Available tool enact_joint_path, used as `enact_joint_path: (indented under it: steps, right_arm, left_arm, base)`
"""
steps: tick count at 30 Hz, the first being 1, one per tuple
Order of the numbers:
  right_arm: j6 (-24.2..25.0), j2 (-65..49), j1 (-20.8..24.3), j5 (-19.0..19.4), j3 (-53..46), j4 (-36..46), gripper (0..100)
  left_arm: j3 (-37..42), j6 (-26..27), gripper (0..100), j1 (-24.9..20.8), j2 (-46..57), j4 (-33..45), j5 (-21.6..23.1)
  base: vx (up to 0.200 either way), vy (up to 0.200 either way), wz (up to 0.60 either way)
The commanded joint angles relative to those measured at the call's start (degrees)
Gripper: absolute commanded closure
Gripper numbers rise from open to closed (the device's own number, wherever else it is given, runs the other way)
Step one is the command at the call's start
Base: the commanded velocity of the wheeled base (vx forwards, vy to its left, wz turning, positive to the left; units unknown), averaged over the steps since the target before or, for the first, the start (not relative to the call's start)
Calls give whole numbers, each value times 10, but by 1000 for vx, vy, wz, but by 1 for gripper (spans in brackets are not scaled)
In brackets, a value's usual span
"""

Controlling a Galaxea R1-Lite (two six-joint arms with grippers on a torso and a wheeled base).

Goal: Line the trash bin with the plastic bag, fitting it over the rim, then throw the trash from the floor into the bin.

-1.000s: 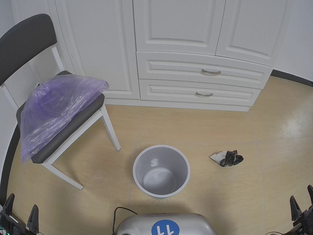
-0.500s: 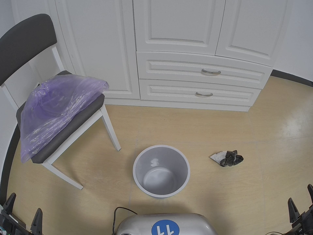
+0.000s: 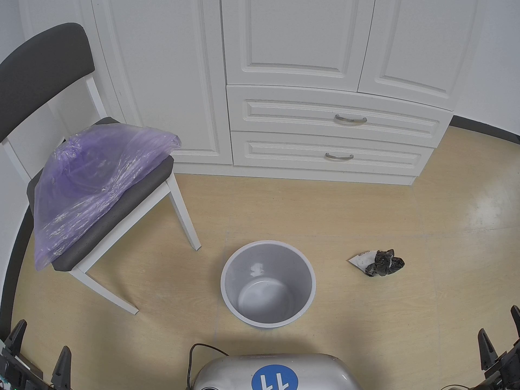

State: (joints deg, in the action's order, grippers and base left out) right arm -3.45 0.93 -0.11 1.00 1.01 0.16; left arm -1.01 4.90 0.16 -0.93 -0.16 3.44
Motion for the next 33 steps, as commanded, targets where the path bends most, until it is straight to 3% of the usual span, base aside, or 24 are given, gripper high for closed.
enact_joint_path:
  steps: [1, 6, 9, 16, 21, 23, 25, 28, 33]
  right_arm:
    - [0, -9, 0, 1, -10, -1, 0]
    - [20, -9, -1, -2, -10, -5, 0]
    - [49, -9, 0, -20, -10, -6, 0]
    - [49, -9, 0, -21, -10, -5, 0]
    - [16, -9, -1, -10, -10, -5, 0]
    - [11, -9, -1, -4, -10, -6, 0]
    - [15, -9, -2, -5, -10, -7, 0]
    - [37, -9, -2, -13, -10, -8, 0]
    - [50, -9, -1, -22, -10, -9, 0]
  left_arm:
    - [10, -1, 0, 0, 9, 0, 0]
    - [9, -6, 0, 0, 9, -2, -1]
    - [8, -46, 0, -1, 9, 0, -14]
    - [8, -70, 0, 0, 9, -1, -39]
    - [7, -46, 0, 0, 9, -33, -31]
    - [0, 33, 0, -1, 9, -150, 4]
    - [2, 42, 0, 0, 9, -179, 40]
    - [7, 40, 0, -1, 9, -173, 46]
    - [7, 0, 0, -1, 9, -143, 11]
  base:
    - [0, 0, 0]
    - [0, 0, 0]
    - [0, 0, 0]
    - [0, 0, 0]
    - [0, 0, 0]
    - [0, 0, 0]
    - [0, 0, 0]
    - [0, 0, 0]
    - [0, 0, 0]
